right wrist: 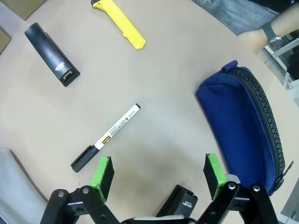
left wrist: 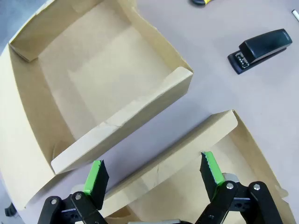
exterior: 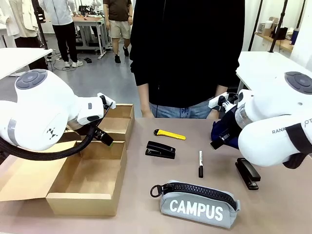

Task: Place items inside the box.
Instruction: Pick up a Pencil pouch or Stapler and place it inside the Mailer Box closest to the robot.

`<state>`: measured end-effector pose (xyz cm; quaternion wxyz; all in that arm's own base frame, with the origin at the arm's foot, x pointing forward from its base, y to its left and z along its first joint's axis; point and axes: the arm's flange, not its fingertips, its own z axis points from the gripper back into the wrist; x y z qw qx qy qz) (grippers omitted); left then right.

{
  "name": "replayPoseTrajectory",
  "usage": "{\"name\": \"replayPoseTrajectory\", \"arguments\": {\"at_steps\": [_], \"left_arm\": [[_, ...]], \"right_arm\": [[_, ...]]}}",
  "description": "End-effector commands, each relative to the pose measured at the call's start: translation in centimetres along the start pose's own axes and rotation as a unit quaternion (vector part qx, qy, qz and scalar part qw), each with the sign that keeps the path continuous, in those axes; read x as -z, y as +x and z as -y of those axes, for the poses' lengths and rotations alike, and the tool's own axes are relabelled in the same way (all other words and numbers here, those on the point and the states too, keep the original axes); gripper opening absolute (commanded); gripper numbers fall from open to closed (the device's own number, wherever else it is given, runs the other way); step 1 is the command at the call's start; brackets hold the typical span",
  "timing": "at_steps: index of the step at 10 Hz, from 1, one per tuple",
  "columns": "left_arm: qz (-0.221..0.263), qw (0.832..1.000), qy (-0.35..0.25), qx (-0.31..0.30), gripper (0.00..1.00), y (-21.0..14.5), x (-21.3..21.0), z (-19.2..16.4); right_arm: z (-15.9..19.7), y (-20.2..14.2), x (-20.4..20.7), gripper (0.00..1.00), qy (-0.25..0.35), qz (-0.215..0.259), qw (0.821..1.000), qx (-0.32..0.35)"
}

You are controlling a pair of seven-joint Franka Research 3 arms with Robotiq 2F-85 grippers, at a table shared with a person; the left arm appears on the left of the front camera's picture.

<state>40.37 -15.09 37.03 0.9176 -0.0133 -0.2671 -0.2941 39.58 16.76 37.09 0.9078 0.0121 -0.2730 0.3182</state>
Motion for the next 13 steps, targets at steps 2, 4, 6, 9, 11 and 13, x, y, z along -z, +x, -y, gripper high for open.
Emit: {"name": "replayPoseTrajectory", "arguments": {"at_steps": [2, 4, 6, 9, 11, 13], "left_arm": [[0.000, 1.000, 0.000, 0.000, 1.00, 0.0, 0.0, 0.0], [0.000, 1.000, 0.000, 0.000, 1.00, 0.0, 0.0, 0.0], [0.000, 1.000, 0.000, 0.000, 1.00, 0.0, 0.0, 0.0], [0.000, 1.000, 0.000, 0.000, 1.00, 0.0, 0.0, 0.0], [0.005, 0.999, -0.038, 0.026, 1.00, -0.1, -1.8, 0.3], [0.007, 0.997, -0.066, -0.032, 1.00, 0.2, -9.2, 0.8]], "right_arm": [[0.0, 0.0, 0.0, 1.00, 0.000, 0.000, 1.000, 0.000], [0.0, 0.0, 0.0, 1.00, 0.000, 0.000, 1.000, 0.000], [0.0, 0.0, 0.0, 1.00, 0.000, 0.000, 1.000, 0.000], [0.0, 0.0, 0.0, 1.00, 0.000, 0.000, 1.000, 0.000], [0.3, 0.4, -1.0, 1.00, 0.028, -0.029, 0.999, -0.014], [2.9, 1.4, -8.0, 1.00, 0.031, -0.026, 0.996, 0.084]]}}
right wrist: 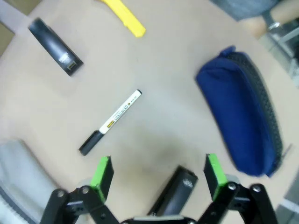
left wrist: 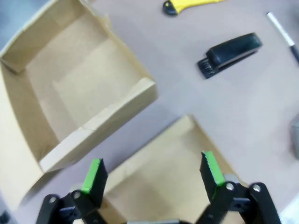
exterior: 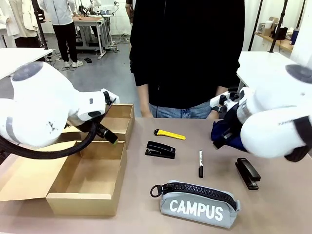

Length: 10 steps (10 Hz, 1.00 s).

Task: Place items inside the box.
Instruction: Pick up a Pencil pouch or Stapler and place it inside the Mailer Box closest to the robot.

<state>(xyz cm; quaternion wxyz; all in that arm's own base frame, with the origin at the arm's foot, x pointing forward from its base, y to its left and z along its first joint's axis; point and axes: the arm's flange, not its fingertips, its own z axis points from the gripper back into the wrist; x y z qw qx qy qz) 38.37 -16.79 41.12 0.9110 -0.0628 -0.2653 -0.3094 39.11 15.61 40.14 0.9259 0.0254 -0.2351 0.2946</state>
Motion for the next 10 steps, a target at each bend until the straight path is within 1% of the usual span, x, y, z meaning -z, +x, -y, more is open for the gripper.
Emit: {"name": "replayPoseTrajectory", "arguments": {"at_steps": [1, 2, 3, 4, 5, 6, 7, 8, 9, 10], "left_arm": [[-0.001, 0.998, -0.017, -0.066, 1.00, -0.2, -9.0, 1.3], [-0.011, 0.995, -0.061, -0.080, 1.00, -0.9, -12.3, 1.3], [0.011, 0.988, -0.114, -0.107, 1.00, -2.2, -15.4, 0.1], [0.043, 0.977, -0.170, -0.123, 1.00, -4.1, -17.8, -2.3], [0.091, 0.958, -0.203, -0.182, 1.00, -6.3, -19.9, -5.4], [0.135, 0.933, -0.233, -0.240, 1.00, -9.4, -21.6, -9.1], [0.181, 0.903, -0.245, -0.303, 1.00, -12.8, -22.4, -12.6], [0.222, 0.866, -0.252, -0.372, 1.00, -16.0, -22.5, -15.5], [0.268, 0.818, -0.283, -0.423, 1.00, -18.9, -22.1, -17.1], [0.306, 0.778, -0.283, -0.470, 1.00, -21.0, -21.6, -17.6]], "right_arm": [[2.8, 0.3, -9.0, 1.00, 0.022, 0.016, 0.989, 0.143], [3.9, -1.0, -12.5, 1.00, 0.050, 0.043, 0.978, 0.198], [5.4, -3.8, -16.1, 1.00, 0.156, 0.079, 0.957, 0.231], [7.8, -7.0, -18.4, 1.00, 0.236, 0.106, 0.932, 0.255], [10.6, -10.7, -20.0, 1.00, 0.276, 0.153, 0.895, 0.315], [13.4, -15.0, -21.5, 1.00, 0.315, 0.223, 0.851, 0.356], [16.4, -19.7, -21.9, 1.00, 0.330, 0.287, 0.793, 0.423], [18.1, -23.3, -21.6, 1.00, 0.338, 0.317, 0.754, 0.466], [19.1, -26.2, -20.9, 1.00, 0.340, 0.335, 0.727, 0.494], [19.7, -28.6, -19.9, 1.00, 0.338, 0.340, 0.702, 0.526]]}}
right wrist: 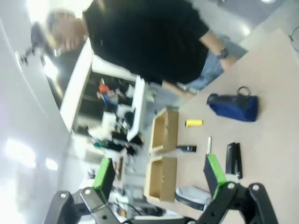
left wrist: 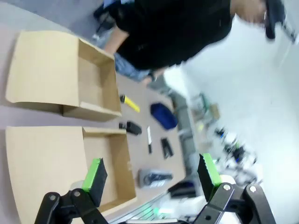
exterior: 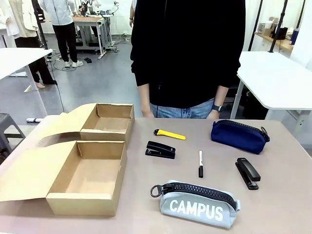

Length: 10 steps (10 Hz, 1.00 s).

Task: Place items inside the box.
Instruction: Pick up a Pencil pouch or Stapler and place it inside the Mailer Box closest to the robot.

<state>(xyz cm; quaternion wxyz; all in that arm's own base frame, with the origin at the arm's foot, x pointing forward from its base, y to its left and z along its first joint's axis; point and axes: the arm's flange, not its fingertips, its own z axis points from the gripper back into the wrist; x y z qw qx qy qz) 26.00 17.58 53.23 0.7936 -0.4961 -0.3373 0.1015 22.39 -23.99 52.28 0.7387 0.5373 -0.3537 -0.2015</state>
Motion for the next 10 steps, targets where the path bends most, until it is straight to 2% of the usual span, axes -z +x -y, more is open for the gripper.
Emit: {"name": "replayPoseTrajectory", "arguments": {"at_steps": [1, 2, 3, 4, 5, 10], "left_arm": [[0.095, 0.993, -0.048, -0.055, 1.00, -4.7, 2.0, -3.4], [0.140, 0.985, -0.032, -0.094, 1.00, -5.3, 2.5, -4.0], [0.135, 0.985, -0.025, -0.102, 1.00, -5.3, 3.7, -3.9], [0.128, 0.988, -0.003, -0.086, 1.00, -5.2, 5.4, -3.3], [0.123, 0.985, -0.030, -0.115, 1.00, 1.5, -2.3, -4.8], [0.123, 0.985, -0.030, -0.115, 1.00, 1.5, -2.3, -4.8]], "right_arm": [[5.9, -5.9, 2.3, 1.00, 0.013, 0.038, 0.999, 0.033], [7.2, -6.5, 2.4, 1.00, 0.006, 0.045, 0.998, 0.047], [7.8, -6.8, 2.7, 1.00, -0.011, 0.051, 0.997, 0.048], [5.4, 0.5, -2.6, 1.00, 0.001, 0.048, 0.997, 0.055], [5.4, 0.5, -2.6, 1.00, 0.001, 0.048, 0.997, 0.055], [5.2, 0.5, -2.5, 1.00, -0.003, 0.041, 0.997, 0.070]]}}
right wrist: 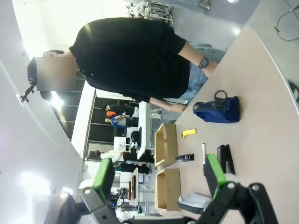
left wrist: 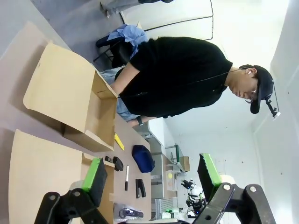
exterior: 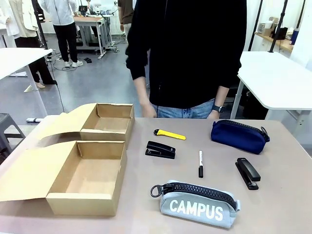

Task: Place items inside the box.
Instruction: Pick up a Pencil pouch or Stapler and place it inside the Mailer Box closest to the robot.

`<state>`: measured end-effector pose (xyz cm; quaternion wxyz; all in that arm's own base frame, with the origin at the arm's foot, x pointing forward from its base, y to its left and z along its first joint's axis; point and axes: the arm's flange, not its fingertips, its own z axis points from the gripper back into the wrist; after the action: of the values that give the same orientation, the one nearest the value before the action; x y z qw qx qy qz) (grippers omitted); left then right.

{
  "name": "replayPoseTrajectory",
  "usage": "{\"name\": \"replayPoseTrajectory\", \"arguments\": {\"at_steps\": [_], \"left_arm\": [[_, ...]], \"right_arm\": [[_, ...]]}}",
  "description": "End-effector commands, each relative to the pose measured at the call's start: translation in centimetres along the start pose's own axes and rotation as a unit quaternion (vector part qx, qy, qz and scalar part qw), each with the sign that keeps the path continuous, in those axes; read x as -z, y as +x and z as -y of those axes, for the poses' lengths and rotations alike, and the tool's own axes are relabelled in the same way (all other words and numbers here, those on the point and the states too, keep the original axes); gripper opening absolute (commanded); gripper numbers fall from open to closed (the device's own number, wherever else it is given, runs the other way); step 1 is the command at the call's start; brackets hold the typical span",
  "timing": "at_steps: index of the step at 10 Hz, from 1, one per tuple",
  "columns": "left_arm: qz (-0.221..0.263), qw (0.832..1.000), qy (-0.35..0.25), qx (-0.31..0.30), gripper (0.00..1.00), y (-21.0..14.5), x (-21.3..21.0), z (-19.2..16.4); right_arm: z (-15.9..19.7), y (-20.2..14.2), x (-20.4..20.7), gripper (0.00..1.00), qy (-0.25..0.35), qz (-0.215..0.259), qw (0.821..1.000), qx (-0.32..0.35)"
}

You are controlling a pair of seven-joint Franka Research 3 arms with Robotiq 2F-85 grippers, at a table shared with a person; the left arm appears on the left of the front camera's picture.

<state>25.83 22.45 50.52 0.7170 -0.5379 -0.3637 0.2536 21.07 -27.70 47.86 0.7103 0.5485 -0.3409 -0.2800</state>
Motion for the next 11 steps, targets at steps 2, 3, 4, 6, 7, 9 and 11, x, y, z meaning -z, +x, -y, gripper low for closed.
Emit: {"name": "replayPoseTrajectory", "arguments": {"at_steps": [2, 3, 4, 6, 7, 9, 11], "left_arm": [[0.003, 1.000, -0.009, 0.014, 1.00, 0.3, 0.6, 0.0], [0.003, 1.000, -0.009, 0.014, 1.00, 0.3, 0.6, 0.0], [0.003, 1.000, -0.009, 0.014, 1.00, 0.3, 0.6, 0.0], [0.003, 1.000, -0.009, 0.014, 1.00, 0.3, 0.6, 0.0], [0.003, 1.000, -0.009, 0.014, 1.00, 0.3, 0.6, 0.0], [0.003, 1.000, -0.009, 0.014, 1.00, 0.3, 0.6, 0.0], [0.003, 1.000, -0.009, 0.014, 1.00, 0.3, 0.6, 0.0]], "right_arm": [[-2.3, 0.2, 5.4, 1.00, -0.017, -0.059, 0.983, -0.175], [-3.5, 0.0, 10.2, 1.00, -0.013, -0.128, 0.957, -0.260], [-3.9, -0.1, 14.7, 1.00, -0.006, -0.187, 0.938, -0.293], [-2.9, -0.1, 18.2, 1.00, -0.049, -0.231, 0.924, -0.301], [-2.2, -0.4, 18.0, 1.00, -0.068, -0.254, 0.911, -0.317], [-1.6, 0.7, 12.1, 1.00, -0.017, -0.198, 0.934, -0.295], [0.4, 0.7, 5.1, 1.00, 0.029, -0.163, 0.948, -0.273]]}}
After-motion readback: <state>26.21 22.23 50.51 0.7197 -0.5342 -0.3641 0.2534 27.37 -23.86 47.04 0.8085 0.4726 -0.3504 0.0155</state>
